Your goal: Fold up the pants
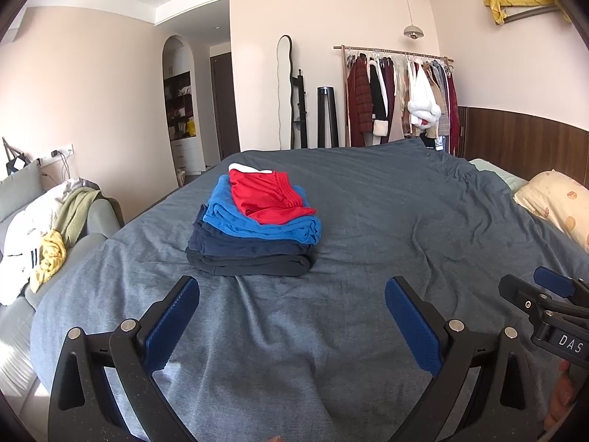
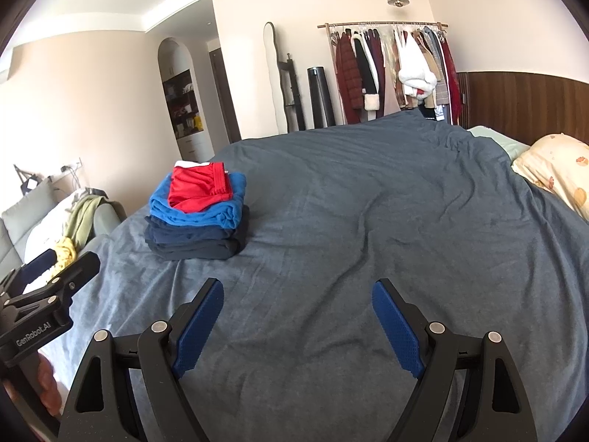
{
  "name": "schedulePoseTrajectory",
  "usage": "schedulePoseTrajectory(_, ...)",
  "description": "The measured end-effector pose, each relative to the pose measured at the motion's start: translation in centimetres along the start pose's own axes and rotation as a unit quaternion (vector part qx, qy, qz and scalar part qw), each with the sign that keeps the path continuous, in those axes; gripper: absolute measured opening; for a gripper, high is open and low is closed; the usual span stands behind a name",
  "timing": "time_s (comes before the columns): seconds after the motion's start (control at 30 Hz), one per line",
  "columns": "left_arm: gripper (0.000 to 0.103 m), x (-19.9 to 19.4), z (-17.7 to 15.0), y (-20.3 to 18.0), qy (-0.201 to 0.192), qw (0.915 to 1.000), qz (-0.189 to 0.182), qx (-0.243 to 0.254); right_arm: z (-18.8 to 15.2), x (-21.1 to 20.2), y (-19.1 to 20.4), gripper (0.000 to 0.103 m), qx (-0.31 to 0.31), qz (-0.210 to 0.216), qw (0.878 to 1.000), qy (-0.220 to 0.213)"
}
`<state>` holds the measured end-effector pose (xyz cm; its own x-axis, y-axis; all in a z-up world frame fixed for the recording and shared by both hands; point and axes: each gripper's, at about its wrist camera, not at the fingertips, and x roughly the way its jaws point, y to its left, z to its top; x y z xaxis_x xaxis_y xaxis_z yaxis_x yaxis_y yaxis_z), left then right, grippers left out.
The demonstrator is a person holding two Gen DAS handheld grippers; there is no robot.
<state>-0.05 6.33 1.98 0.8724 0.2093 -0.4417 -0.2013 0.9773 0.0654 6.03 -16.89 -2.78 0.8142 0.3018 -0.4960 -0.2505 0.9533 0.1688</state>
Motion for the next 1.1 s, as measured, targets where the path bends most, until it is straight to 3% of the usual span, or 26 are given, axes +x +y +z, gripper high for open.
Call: schedulePoseTrajectory(1.1, 0.103, -0.63, -0.09, -0.12, -0.009, 0.9999, 0.006, 0.006, -0.18, -0.23, -0.11, 0.084, -0.003, -0.002, 1.000, 0.002)
